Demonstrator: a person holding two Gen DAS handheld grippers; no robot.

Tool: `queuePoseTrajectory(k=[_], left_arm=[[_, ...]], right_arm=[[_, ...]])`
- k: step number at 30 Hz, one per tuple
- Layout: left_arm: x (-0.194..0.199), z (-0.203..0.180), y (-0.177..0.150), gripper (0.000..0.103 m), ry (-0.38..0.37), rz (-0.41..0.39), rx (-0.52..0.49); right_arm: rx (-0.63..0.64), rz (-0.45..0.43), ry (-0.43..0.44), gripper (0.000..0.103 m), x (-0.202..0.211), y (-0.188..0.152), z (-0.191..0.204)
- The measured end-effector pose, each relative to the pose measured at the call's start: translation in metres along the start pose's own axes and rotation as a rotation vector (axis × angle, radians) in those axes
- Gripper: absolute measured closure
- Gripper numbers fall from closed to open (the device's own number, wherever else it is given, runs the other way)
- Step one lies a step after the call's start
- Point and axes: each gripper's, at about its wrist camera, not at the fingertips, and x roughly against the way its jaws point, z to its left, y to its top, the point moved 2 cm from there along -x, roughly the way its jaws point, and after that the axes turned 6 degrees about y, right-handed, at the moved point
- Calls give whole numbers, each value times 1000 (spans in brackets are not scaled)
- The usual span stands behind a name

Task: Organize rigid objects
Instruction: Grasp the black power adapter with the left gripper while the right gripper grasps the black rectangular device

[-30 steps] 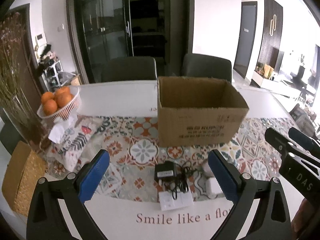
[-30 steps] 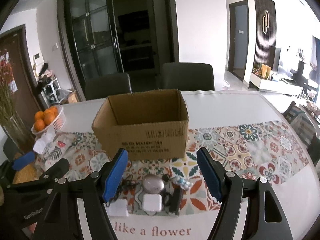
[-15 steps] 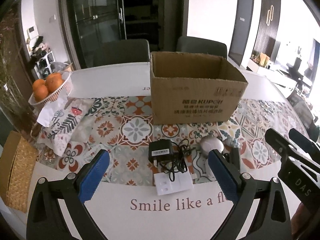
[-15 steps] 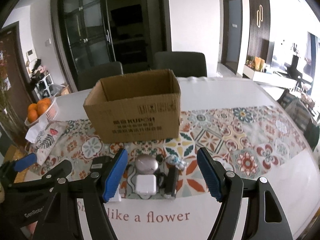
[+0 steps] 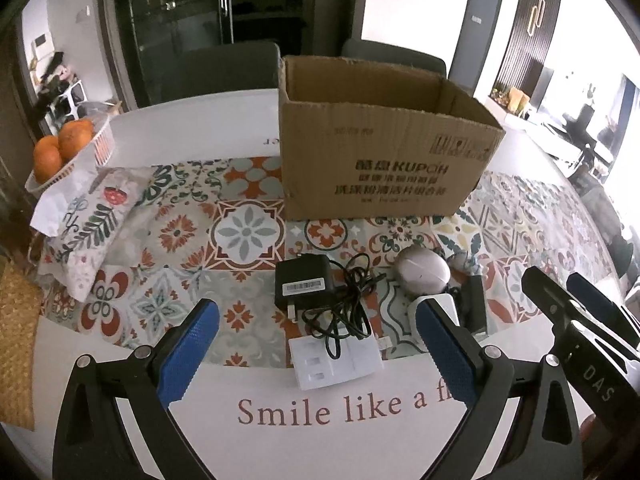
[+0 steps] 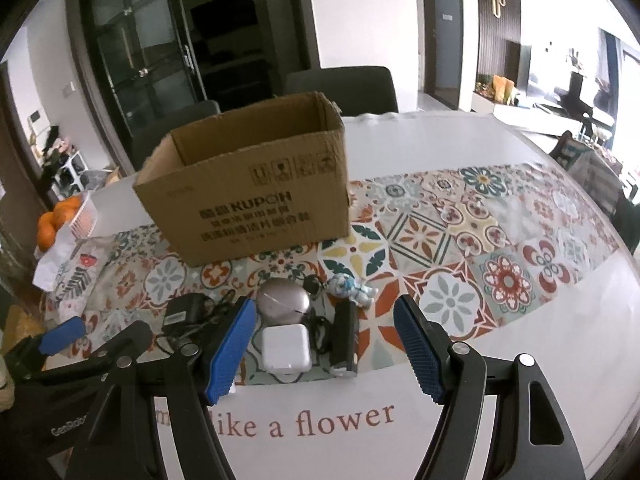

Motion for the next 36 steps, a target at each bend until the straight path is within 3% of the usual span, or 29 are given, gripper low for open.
queuePoseTrajectory(k=[10, 32, 36], left_arm=[[-39, -3, 4, 3, -25, 57, -7], [-102, -18, 2, 3, -7, 158, -61], [-111, -19, 1, 8, 3, 174, -65]], right_arm=[[-76, 74, -39, 32, -33, -7, -10], [-148, 190, -86, 37, -90, -20, -31], [-151, 215, -87, 41, -99, -25, -33]])
